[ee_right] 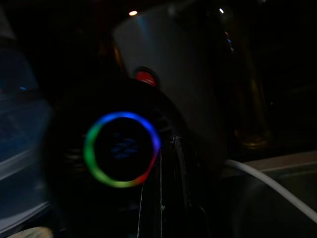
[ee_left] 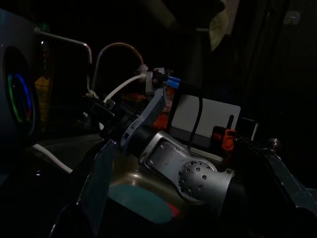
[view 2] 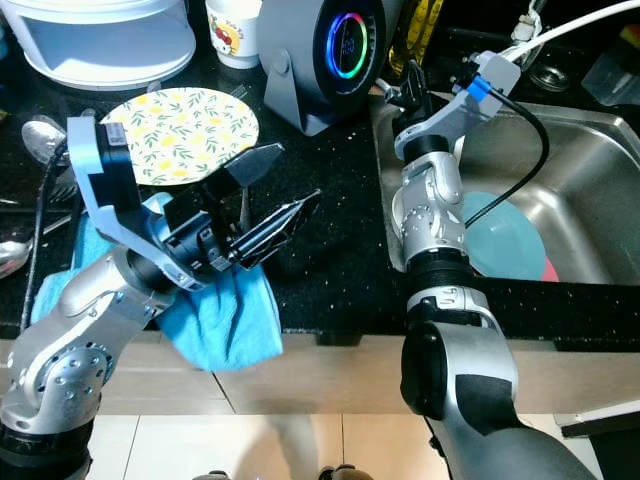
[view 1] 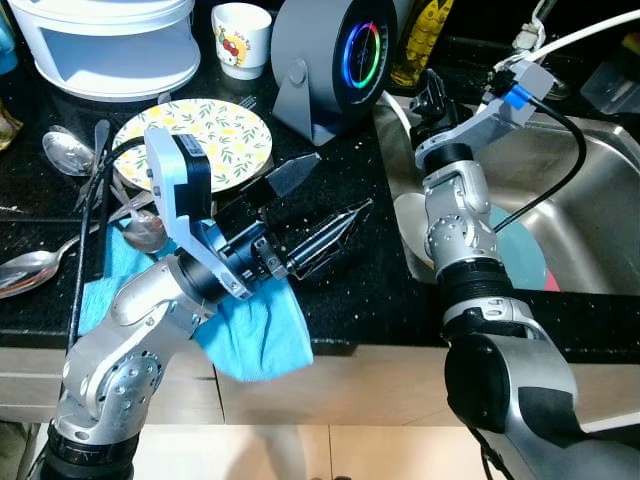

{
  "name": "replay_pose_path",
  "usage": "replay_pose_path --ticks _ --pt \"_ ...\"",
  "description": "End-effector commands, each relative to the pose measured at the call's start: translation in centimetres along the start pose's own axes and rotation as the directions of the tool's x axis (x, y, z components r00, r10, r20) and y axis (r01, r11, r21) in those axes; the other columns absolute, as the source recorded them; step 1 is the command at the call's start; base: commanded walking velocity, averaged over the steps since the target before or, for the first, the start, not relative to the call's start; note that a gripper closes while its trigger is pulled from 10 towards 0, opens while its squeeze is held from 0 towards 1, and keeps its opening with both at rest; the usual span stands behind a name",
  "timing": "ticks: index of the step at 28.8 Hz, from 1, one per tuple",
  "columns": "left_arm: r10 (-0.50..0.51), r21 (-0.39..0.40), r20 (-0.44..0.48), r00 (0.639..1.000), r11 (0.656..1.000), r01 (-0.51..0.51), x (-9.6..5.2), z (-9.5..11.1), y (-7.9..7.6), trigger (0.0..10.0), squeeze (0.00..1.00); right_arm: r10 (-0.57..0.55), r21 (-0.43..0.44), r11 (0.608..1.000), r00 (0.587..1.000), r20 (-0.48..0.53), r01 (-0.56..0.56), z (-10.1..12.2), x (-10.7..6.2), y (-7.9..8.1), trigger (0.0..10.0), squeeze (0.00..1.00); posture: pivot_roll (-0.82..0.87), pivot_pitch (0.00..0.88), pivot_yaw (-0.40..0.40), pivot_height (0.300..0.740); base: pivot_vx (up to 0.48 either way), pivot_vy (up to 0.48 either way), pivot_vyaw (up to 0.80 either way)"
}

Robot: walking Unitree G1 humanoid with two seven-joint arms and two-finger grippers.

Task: Kitchen organization

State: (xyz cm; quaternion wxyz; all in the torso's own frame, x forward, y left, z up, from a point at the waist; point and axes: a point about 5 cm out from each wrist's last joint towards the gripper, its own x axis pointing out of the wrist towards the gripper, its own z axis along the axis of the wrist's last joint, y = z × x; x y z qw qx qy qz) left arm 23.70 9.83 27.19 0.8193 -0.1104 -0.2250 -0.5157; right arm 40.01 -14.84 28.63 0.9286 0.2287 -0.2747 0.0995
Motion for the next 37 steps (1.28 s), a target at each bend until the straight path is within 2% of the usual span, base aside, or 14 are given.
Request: replay_pose_path --ticks 1,4,8,11,20,21,29,37 --pt "-0.019 0.005 -0.015 1.000 1.000 0.019 0.0 -0.1 -0.6 10.0 0.00 -0.003 0.002 1.000 1.000 -0.010 0.003 -0.1 -0.3 -0.3 10.0 0.00 0.28 0.106 -0.099 0.740 0.000 0.000 0.00" --pt "-0.014 0.007 -0.013 1.000 1.000 0.014 0.0 -0.1 -0.5 10.0 0.00 0.001 0.002 1.000 1.000 -0.018 -0.001 -0.2 -0.2 -0.2 10.0 0.00 0.28 0.105 -0.102 0.740 0.000 0.000 0.00" --pt "0.002 0.014 -0.013 1.000 1.000 -0.001 -0.1 -0.1 -0.3 10.0 0.00 0.030 -0.015 0.999 0.998 -0.058 -0.031 -1.0 -0.1 0.7 10.0 0.00 0.28 0.112 -0.106 0.740 0.000 0.000 0.00" --pt "0.005 0.017 -0.015 1.000 1.000 -0.005 -0.1 -0.1 -0.6 10.0 0.00 0.065 -0.031 0.997 0.994 -0.089 -0.068 -1.7 0.4 2.3 10.0 0.00 0.29 0.121 -0.116 0.740 0.000 0.000 0.00" --pt "0.026 0.028 -0.016 1.000 0.999 -0.025 -0.5 0.2 -1.0 10.0 0.00 0.086 -0.072 0.993 0.985 -0.149 -0.098 -2.6 1.4 4.6 10.0 0.00 0.31 0.147 -0.135 0.740 0.000 0.000 0.00" --pt "0.044 0.032 -0.019 0.999 0.999 -0.044 -0.7 0.2 -1.0 10.0 0.00 0.086 -0.083 0.991 0.982 -0.170 -0.101 -2.9 1.6 5.2 10.0 0.00 0.32 0.159 -0.140 0.740 0.000 0.000 0.00" --pt "0.074 0.032 -0.027 0.997 0.997 -0.073 -0.9 0.1 -1.1 10.0 0.00 0.073 -0.105 0.990 0.976 -0.204 -0.096 -3.5 1.9 6.0 10.0 0.00 0.33 0.179 -0.150 0.740 0.000 0.000 0.00" --pt "0.102 0.049 -0.026 0.994 0.994 -0.100 -1.0 0.5 -1.1 10.0 0.00 0.039 -0.110 0.992 0.982 -0.186 -0.061 -2.8 2.5 5.8 10.0 0.00 0.34 0.190 -0.162 0.740 0.000 0.000 0.00"
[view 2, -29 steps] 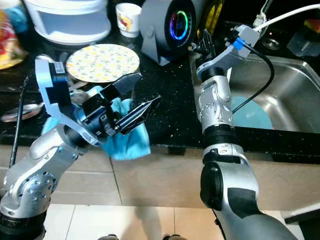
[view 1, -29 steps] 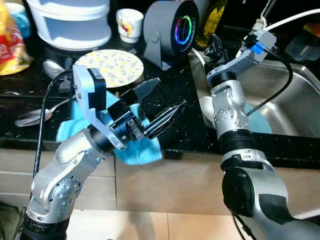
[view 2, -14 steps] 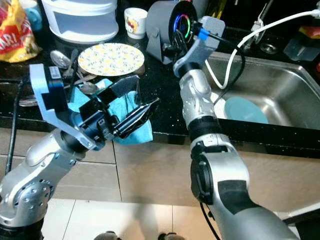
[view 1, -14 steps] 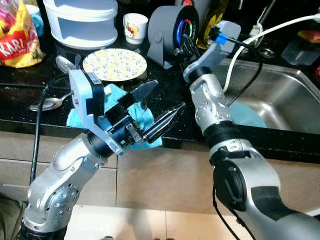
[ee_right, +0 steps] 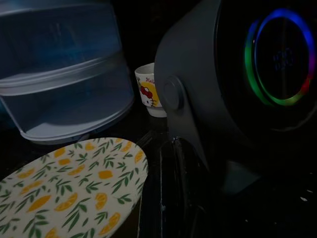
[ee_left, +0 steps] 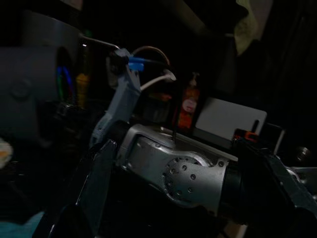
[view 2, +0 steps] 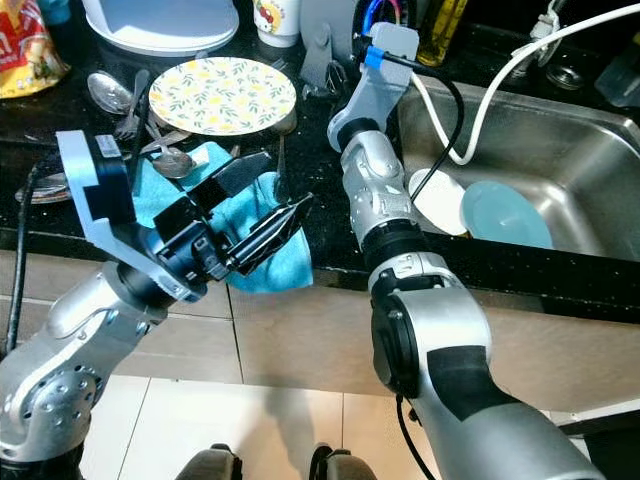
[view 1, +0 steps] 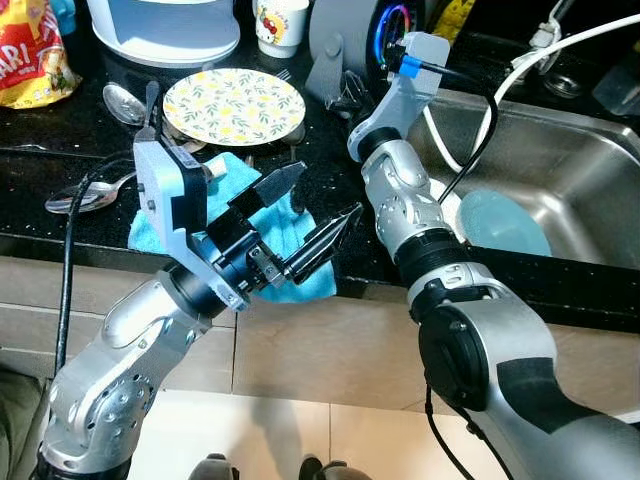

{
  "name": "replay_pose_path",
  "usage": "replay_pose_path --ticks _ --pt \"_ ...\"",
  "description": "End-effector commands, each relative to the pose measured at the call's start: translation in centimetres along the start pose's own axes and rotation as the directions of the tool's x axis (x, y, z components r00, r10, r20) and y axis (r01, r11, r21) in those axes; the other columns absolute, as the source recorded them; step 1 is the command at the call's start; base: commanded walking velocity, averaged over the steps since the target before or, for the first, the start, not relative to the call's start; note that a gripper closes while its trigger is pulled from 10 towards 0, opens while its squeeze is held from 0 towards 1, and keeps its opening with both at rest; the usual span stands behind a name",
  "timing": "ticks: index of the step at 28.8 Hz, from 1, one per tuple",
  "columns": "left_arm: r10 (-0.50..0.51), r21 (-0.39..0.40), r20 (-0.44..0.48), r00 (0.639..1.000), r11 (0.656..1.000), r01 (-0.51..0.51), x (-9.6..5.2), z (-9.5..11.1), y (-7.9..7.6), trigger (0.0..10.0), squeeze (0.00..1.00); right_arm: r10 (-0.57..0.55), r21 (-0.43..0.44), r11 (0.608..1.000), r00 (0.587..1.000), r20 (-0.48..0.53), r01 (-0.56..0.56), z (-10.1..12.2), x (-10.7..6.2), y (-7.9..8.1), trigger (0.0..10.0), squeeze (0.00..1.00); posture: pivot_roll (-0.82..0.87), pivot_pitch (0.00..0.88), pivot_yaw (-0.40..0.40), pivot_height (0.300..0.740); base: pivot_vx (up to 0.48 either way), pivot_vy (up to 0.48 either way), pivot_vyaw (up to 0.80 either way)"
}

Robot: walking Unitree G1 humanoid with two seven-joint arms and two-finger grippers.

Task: Kitchen organization

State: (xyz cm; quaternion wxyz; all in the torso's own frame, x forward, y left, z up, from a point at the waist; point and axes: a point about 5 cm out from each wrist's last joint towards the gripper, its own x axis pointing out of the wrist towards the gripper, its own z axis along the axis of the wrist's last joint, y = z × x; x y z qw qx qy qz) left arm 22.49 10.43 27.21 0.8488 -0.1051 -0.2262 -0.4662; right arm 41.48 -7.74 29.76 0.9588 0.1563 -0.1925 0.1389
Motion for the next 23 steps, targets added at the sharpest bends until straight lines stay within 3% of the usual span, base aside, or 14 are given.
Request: replay_pose_path --ticks 1,6,13,23 --pt "-0.002 0.017 -0.021 1.000 1.000 0.003 -0.3 0.1 -0.3 10.0 0.00 -0.032 0.025 0.999 0.998 0.050 0.031 1.1 0.2 -0.8 10.0 0.00 0.35 0.192 -0.164 0.740 0.000 0.000 0.00" --pt "0.001 0.019 -0.024 1.000 1.000 -0.001 -0.3 0.2 -0.4 10.0 0.00 -0.075 0.081 0.994 0.994 0.078 0.069 1.9 0.3 -2.0 10.0 0.00 0.35 0.193 -0.167 0.740 0.000 0.000 0.00" --pt "-0.008 0.010 -0.025 1.000 1.000 0.008 -0.3 0.2 -0.9 10.0 0.00 -0.151 0.061 0.987 0.987 0.058 0.148 1.9 0.1 -3.4 10.0 0.00 0.35 0.204 -0.171 0.740 0.000 0.000 0.00" --pt "0.003 0.023 -0.013 1.000 1.000 -0.003 -0.5 1.0 -1.8 10.0 0.00 -0.175 0.063 0.983 0.983 0.054 0.171 2.2 0.5 -3.0 10.0 0.00 0.39 0.250 -0.173 0.740 0.000 0.000 0.00"
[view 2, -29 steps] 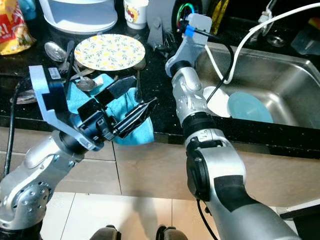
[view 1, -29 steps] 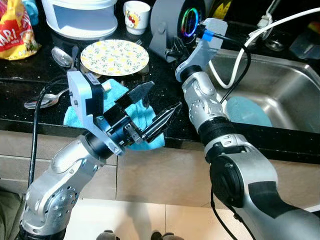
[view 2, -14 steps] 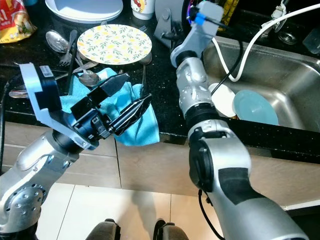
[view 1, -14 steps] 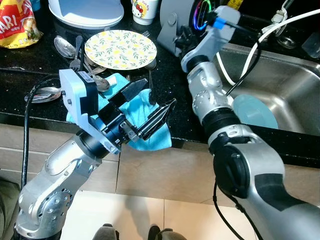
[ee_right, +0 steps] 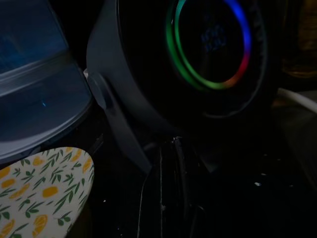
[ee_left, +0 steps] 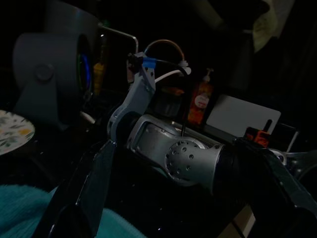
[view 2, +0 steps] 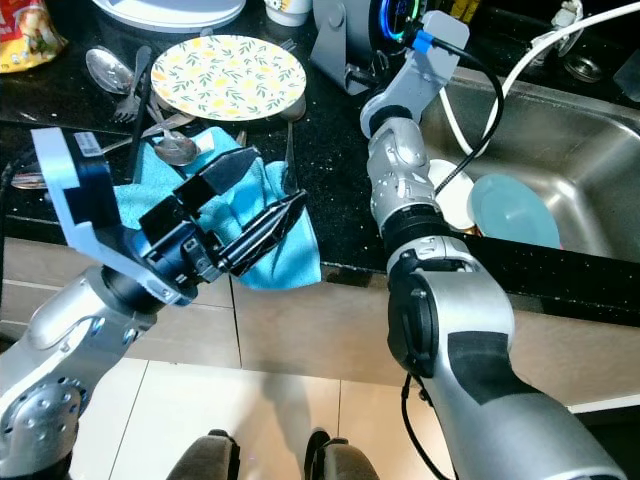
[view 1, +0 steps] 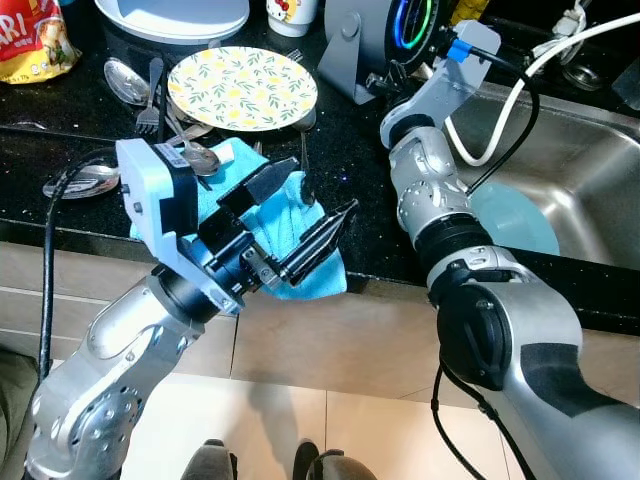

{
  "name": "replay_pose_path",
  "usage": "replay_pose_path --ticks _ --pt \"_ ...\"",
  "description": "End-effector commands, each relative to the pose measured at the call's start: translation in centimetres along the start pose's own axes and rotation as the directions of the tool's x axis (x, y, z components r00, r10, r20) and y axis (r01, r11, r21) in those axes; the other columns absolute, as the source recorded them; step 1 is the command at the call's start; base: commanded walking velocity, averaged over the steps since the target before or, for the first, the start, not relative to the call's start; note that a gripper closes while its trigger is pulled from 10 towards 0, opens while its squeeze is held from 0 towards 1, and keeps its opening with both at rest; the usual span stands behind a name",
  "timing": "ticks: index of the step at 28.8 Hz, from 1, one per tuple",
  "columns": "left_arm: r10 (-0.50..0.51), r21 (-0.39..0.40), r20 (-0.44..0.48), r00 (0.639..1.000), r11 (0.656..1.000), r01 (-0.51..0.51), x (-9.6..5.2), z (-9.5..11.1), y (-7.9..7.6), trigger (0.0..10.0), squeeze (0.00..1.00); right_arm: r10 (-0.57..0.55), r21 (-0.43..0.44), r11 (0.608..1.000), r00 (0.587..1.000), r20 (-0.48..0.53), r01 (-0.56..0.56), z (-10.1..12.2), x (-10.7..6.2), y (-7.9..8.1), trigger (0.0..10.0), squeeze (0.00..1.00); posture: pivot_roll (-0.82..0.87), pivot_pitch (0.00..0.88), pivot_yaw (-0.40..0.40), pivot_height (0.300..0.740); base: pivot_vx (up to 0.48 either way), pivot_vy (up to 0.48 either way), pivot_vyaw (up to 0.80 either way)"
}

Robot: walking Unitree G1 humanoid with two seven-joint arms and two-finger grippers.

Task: Kitchen organization

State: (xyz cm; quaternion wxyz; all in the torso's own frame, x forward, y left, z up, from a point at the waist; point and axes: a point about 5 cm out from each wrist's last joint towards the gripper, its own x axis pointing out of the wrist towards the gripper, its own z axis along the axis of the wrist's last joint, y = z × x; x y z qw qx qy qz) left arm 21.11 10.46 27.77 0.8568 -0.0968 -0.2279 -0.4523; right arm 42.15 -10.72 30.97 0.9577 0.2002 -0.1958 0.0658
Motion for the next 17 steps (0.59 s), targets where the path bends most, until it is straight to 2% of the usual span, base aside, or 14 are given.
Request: replay_pose_path --ticks 1,5,7,9,13,15,17 --pt "-0.021 0.002 -0.005 1.000 1.000 0.021 -0.2 0.3 -0.7 10.0 0.00 -0.014 0.012 1.000 0.999 0.030 0.013 0.7 0.2 -0.1 10.0 0.00 0.40 0.255 -0.175 0.740 0.000 0.000 0.00" --pt "-0.014 0.006 -0.007 1.000 1.000 0.014 -0.3 0.4 -0.7 10.0 0.00 -0.008 0.013 1.000 0.999 0.050 0.007 1.3 0.5 0.2 10.0 0.00 0.40 0.264 -0.173 0.740 0.000 0.000 0.00" --pt "-0.010 0.005 -0.010 1.000 1.000 0.011 -0.4 0.4 -0.8 10.0 0.00 -0.021 -0.015 1.000 0.999 0.049 0.022 1.5 0.6 0.1 10.0 0.00 0.40 0.265 -0.174 0.740 0.000 0.000 0.00" --pt "-0.008 0.001 -0.014 1.000 1.000 0.008 -0.4 0.4 -0.9 10.0 0.00 -0.044 -0.064 0.997 0.999 0.032 0.046 1.5 0.5 -0.6 10.0 0.00 0.39 0.270 -0.175 0.740 0.000 0.000 0.00" --pt "-0.007 -0.009 -0.014 1.000 1.000 0.007 -0.4 0.3 -1.0 10.0 0.00 -0.058 -0.106 0.993 0.998 0.002 0.058 1.3 0.4 -1.6 10.0 0.00 0.38 0.273 -0.176 0.740 0.000 0.000 0.00" --pt "-0.012 -0.022 -0.017 1.000 1.000 0.011 -0.4 0.2 -1.1 10.0 0.00 -0.059 -0.143 0.988 0.998 -0.027 0.055 1.2 0.3 -2.7 10.0 0.00 0.37 0.278 -0.173 0.740 0.000 0.000 0.00" --pt "-0.012 -0.022 -0.017 1.000 1.000 0.011 -0.4 0.2 -1.1 10.0 0.00 -0.059 -0.143 0.988 0.998 -0.027 0.055 1.2 0.3 -2.7 10.0 0.00 0.37 0.278 -0.173 0.740 0.000 0.000 0.00"
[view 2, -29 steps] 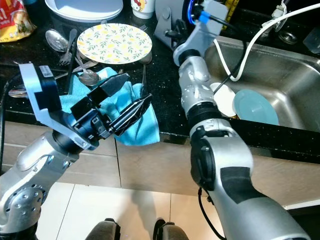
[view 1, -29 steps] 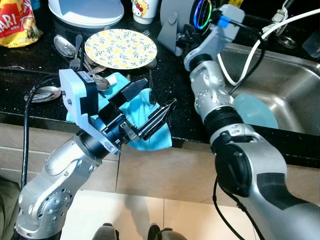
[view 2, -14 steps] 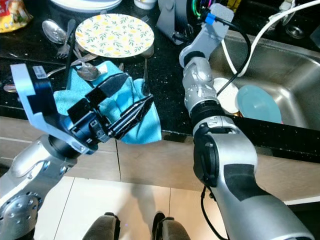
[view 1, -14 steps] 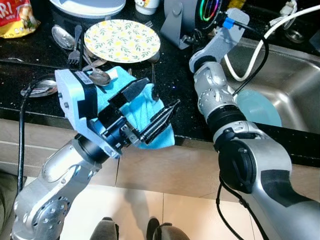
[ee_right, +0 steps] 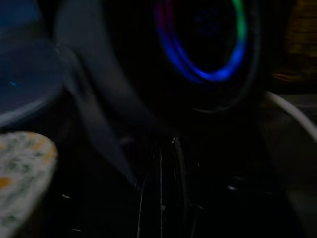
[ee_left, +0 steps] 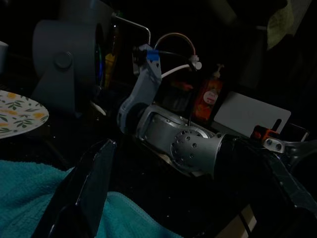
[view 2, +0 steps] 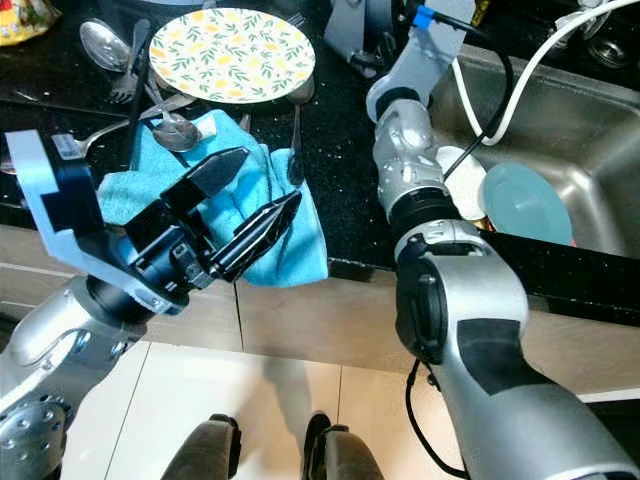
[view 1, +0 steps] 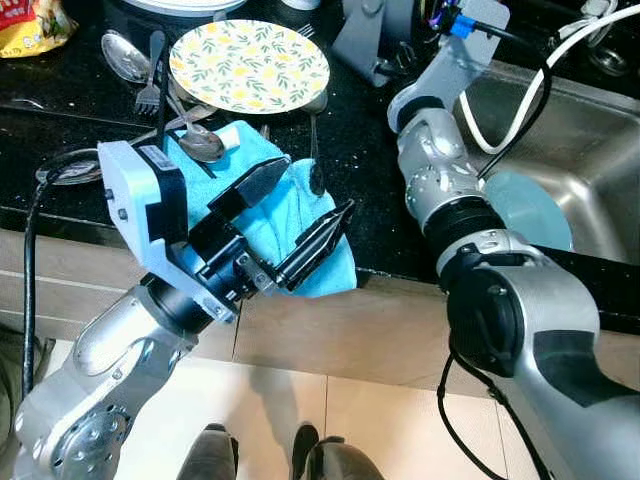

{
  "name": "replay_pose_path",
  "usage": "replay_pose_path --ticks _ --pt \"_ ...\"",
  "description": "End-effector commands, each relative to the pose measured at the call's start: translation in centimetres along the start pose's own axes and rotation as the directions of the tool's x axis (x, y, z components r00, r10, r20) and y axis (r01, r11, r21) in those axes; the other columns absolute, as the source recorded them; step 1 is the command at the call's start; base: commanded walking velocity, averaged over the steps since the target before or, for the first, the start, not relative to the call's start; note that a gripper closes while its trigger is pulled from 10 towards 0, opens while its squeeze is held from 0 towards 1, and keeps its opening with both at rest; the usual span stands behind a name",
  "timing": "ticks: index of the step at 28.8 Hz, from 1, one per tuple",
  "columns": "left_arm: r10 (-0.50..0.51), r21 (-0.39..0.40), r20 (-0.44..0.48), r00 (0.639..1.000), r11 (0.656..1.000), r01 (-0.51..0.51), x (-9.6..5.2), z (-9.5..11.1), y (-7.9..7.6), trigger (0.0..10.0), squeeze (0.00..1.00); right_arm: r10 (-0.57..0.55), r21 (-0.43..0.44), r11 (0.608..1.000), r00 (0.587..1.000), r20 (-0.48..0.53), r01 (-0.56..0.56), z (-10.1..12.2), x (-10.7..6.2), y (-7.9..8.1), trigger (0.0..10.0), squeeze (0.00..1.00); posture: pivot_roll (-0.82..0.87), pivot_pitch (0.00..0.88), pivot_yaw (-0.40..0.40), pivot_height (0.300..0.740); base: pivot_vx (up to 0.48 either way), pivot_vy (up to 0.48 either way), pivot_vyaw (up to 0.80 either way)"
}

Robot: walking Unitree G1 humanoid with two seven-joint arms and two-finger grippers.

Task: Kitchen organization

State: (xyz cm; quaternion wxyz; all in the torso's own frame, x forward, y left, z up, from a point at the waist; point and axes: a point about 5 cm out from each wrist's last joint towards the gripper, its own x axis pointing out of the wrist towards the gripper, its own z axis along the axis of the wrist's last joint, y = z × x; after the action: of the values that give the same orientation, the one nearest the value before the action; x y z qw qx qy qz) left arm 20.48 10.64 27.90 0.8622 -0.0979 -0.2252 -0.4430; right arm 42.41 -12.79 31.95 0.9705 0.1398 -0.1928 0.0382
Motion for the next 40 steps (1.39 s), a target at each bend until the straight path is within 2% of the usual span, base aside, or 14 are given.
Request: replay_pose_path --ticks 1,7,10,13,14,18,20,21,23,28,38,40 --pt "-0.038 -0.031 -0.012 0.999 0.999 0.038 0.1 -0.3 -0.8 10.0 0.00 -0.035 -0.040 0.999 0.999 -0.033 0.034 -0.3 -0.3 -2.2 10.0 0.00 0.35 0.280 -0.175 0.740 0.000 0.000 0.00" --pt "-0.043 -0.040 -0.009 0.999 0.998 0.042 0.2 -0.4 -0.8 10.0 0.00 -0.103 -0.085 0.991 0.995 0.003 0.103 1.1 -0.1 -4.0 10.0 0.00 0.34 0.280 -0.176 0.740 0.000 0.000 0.00" --pt "-0.043 -0.043 -0.008 0.999 0.998 0.043 0.2 -0.4 -0.9 10.0 0.00 -0.110 -0.064 0.991 0.992 0.056 0.114 2.2 0.1 -3.9 10.0 0.00 0.34 0.281 -0.177 0.740 0.000 0.000 0.00" --pt "-0.042 -0.044 -0.007 0.999 0.998 0.042 0.2 -0.3 -1.0 10.0 0.00 -0.057 0.020 0.998 0.991 0.121 0.055 3.1 0.4 -2.6 10.0 0.00 0.34 0.287 -0.181 0.740 0.000 0.000 0.00" --pt "-0.042 -0.044 -0.007 0.999 0.998 0.042 0.2 -0.3 -1.0 10.0 0.00 -0.057 0.020 0.998 0.991 0.121 0.055 3.1 0.4 -2.6 10.0 0.00 0.34 0.287 -0.181 0.740 0.000 0.000 0.00" --pt "-0.037 -0.044 -0.005 0.999 0.998 0.037 0.1 -0.3 -1.2 10.0 0.00 0.100 0.067 0.992 0.988 0.117 -0.108 2.6 0.6 0.9 10.0 0.00 0.35 0.294 -0.184 0.740 0.000 0.000 0.00" --pt "-0.036 -0.044 -0.004 0.999 0.998 0.036 0.1 -0.3 -1.2 10.0 0.00 0.129 0.073 0.988 0.984 0.120 -0.138 2.5 0.6 1.5 10.0 0.00 0.35 0.298 -0.187 0.740 0.000 0.000 0.00" --pt "-0.031 -0.044 -0.003 1.000 0.999 0.031 0.1 -0.2 -1.2 10.0 0.00 0.171 0.078 0.981 0.979 0.112 -0.180 2.2 0.5 2.8 10.0 0.00 0.35 0.302 -0.191 0.740 0.000 0.000 0.00" --pt "-0.031 -0.044 -0.003 1.000 0.999 0.031 0.1 -0.2 -1.2 10.0 0.00 0.171 0.078 0.981 0.979 0.112 -0.180 2.2 0.5 2.8 10.0 0.00 0.35 0.302 -0.191 0.740 0.000 0.000 0.00" --pt "-0.024 -0.046 0.001 1.000 0.999 0.024 0.0 -0.2 -1.4 10.0 0.00 0.236 0.113 0.962 0.966 0.108 -0.248 2.0 0.5 4.5 10.0 0.00 0.35 0.306 -0.201 0.740 0.000 0.000 0.00" --pt "-0.018 -0.046 0.005 1.000 0.999 0.018 0.1 -0.2 -1.5 10.0 0.00 0.263 0.189 0.941 0.958 0.116 -0.281 1.8 0.4 5.3 10.0 0.00 0.36 0.304 -0.216 0.740 0.000 0.000 0.00" --pt "-0.017 -0.045 0.008 1.000 0.999 0.017 0.1 -0.2 -1.6 10.0 0.00 0.277 0.213 0.932 0.955 0.108 -0.294 1.4 0.3 5.9 10.0 0.00 0.36 0.301 -0.217 0.740 0.000 0.000 0.00"
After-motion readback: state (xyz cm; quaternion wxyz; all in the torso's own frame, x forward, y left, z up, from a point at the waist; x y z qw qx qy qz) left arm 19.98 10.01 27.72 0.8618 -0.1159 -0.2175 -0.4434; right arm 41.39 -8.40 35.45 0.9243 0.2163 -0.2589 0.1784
